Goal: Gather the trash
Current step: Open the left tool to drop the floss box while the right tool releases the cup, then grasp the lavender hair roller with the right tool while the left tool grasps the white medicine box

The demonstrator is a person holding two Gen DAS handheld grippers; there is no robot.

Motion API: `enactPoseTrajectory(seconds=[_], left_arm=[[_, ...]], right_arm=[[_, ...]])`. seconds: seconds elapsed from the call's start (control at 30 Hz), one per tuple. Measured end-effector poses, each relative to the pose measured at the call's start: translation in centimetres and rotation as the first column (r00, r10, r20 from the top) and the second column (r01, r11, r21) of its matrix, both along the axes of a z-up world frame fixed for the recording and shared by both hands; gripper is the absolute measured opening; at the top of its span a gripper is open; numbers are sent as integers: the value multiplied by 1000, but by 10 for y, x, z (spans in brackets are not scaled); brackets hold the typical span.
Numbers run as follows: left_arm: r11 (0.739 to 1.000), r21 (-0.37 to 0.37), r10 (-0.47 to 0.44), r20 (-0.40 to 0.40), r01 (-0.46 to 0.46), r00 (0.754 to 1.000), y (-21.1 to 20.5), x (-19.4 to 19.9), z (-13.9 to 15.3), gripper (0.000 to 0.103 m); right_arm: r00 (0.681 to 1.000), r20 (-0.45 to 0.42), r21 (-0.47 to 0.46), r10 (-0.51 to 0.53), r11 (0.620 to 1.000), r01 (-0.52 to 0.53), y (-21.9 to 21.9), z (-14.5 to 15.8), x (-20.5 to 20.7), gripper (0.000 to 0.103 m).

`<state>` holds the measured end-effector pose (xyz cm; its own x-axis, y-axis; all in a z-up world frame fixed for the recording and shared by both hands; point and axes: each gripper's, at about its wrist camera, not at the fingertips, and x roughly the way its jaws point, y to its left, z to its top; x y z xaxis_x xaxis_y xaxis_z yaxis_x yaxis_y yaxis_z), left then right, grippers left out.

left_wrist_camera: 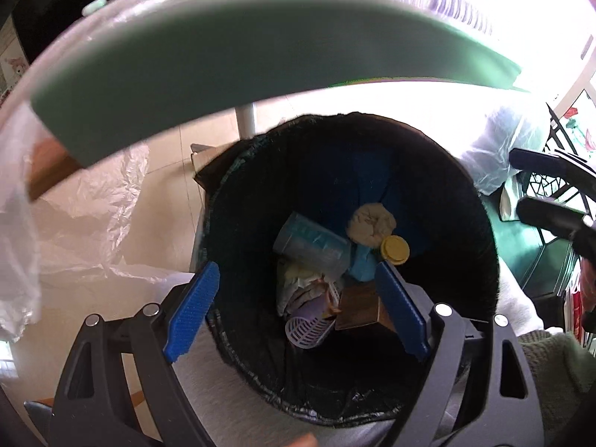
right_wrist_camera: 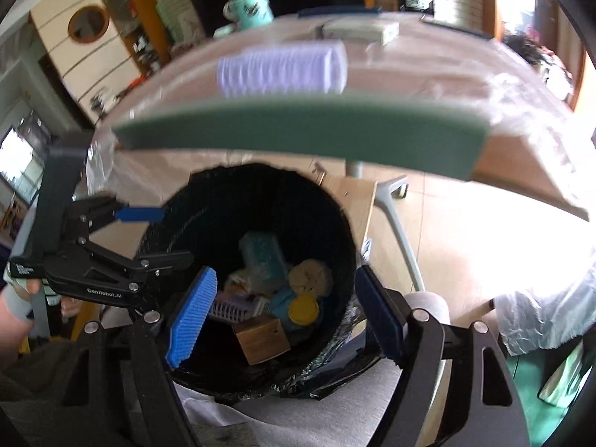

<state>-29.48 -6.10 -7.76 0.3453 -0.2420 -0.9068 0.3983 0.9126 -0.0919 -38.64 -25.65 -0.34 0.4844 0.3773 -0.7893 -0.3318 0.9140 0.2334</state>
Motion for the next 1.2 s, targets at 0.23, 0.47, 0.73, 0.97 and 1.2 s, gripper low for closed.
enactPoseTrajectory(seconds=[0.23, 0.47, 0.73, 0.97, 1.2], left_arm=[[998, -26, -56, 151, 60, 987, 0, -24, 74, 90], [997, -73, 50, 425, -21, 904, 6, 5, 168, 102], [999, 9, -42, 380, 42, 924, -55, 101, 179, 102], [989, 93, -133, 265, 112, 955, -116, 163, 146, 101], [986, 118, -132, 144, 115, 981, -143, 204, 110, 101]], right_arm=[[978, 189, 5, -93, 996, 93, -10, 51, -17, 93], [946, 296, 55, -133, 991, 122, 1, 75, 3, 99], [949, 267, 70, -166, 986, 153, 30, 68, 46, 99], [952, 244, 49, -183, 983, 177, 44, 58, 67, 99], [954, 229, 39, -193, 981, 189, 50, 53, 76, 99]])
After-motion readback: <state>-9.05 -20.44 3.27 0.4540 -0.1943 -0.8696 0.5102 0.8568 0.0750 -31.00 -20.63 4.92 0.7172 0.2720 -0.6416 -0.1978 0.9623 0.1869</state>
